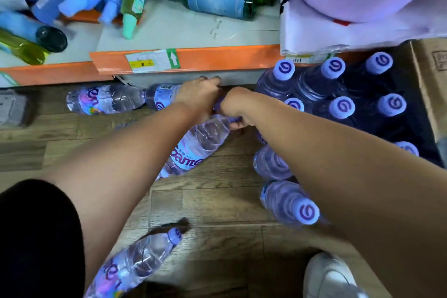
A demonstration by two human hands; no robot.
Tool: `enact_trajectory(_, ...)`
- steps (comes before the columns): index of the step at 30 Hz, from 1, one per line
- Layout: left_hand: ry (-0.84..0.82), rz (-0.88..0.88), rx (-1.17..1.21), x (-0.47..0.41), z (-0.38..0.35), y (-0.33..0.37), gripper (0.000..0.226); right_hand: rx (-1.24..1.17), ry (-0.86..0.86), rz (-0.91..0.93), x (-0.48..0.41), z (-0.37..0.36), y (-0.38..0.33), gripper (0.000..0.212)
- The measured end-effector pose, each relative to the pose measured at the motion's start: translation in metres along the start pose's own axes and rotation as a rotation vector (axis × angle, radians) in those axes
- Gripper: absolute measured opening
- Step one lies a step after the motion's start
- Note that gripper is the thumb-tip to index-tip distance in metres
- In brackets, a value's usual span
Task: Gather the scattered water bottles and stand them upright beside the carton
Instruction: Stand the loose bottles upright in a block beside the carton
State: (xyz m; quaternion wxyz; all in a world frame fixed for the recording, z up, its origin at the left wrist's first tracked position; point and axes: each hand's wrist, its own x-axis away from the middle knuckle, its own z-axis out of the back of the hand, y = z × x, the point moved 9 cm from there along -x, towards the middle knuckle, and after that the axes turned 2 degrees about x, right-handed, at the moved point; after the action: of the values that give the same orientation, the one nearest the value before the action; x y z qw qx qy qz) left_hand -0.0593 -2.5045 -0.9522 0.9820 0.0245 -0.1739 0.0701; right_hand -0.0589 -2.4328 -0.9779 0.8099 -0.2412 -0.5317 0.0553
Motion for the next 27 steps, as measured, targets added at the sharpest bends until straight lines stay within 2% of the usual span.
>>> enact_trajectory(1,0.029,-0.003,0.034,0.005,0.004,-0.003,0.034,0.082,0.044,0.03,0.001,0.002,-0.002,0.01)
enact_trajectory(3,0.066,0.006,0.046,0.019,0.015,-0.008,0.027,0.051,0.062,0.042,0.009,0.005,-0.01,0.012)
enact_trajectory(6,0.112,-0.024,0.023,0.04,0.037,-0.006,0.023,0.183,0.163,0.211,0.036,0.018,-0.03,0.01)
enact_trajectory(8,0.15,-0.031,0.044,0.053,0.054,-0.009,0.025,0.383,0.274,0.265,0.051,0.03,-0.04,0.018)
enact_trajectory(10,0.167,-0.004,0.05,0.063,0.065,-0.017,0.026,0.563,0.391,0.316,0.064,0.041,-0.049,0.016)
enact_trajectory(12,0.156,0.052,0.082,0.071,0.072,-0.025,0.032,0.564,0.432,0.337,0.072,0.052,-0.051,0.021)
enact_trajectory(16,0.165,0.053,0.194,0.081,0.079,-0.018,0.037,0.354,0.385,0.393,0.081,0.076,-0.048,0.028)
enact_trajectory(27,0.118,-0.001,0.259,0.092,0.073,-0.003,0.033,0.503,0.424,0.413,0.083,0.074,-0.06,0.028)
